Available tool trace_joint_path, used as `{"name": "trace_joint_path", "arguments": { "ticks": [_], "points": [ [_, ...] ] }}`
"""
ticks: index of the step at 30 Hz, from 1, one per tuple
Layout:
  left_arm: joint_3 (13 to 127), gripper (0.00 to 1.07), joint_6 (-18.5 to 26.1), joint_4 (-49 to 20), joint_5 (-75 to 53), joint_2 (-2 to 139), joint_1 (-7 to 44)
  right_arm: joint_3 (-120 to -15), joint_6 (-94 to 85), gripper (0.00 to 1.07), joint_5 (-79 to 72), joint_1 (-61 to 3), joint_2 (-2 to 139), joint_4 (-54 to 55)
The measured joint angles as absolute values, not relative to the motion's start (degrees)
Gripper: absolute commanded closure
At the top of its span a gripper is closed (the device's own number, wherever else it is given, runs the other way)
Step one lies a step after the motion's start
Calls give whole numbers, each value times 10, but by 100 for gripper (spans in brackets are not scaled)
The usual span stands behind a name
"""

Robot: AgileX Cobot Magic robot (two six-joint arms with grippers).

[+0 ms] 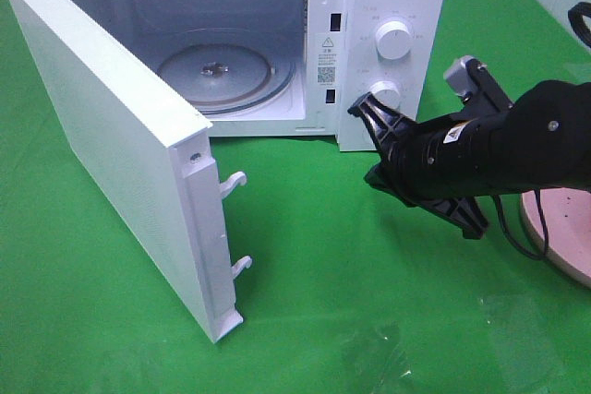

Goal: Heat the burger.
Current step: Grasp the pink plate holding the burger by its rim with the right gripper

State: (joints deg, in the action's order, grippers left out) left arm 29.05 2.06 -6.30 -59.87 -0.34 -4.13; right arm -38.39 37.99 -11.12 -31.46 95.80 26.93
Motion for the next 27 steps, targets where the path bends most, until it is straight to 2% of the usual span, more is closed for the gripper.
{"name": "trace_joint_path", "arguments": {
  "ticks": [8, 15, 21, 25, 27],
  "points": [
    [290, 5, 21, -63, -599, -3, -41, -419, 263, 103, 21, -305, 952, 217],
    [290, 5, 21, -63, -599, -3, -41, -485, 214, 101, 209, -276, 952, 89],
    [290, 5, 21, -63, -599, -3, -41, -516, 167, 99, 311, -267, 952, 33],
    [290, 5, 21, -63, -599, -3, -41, -528, 135, 94, 370, -267, 952, -4],
    [290, 5, 21, -63, -599, -3, -41, -532, 112, 85, 405, -267, 949, -25]
  ]
}}
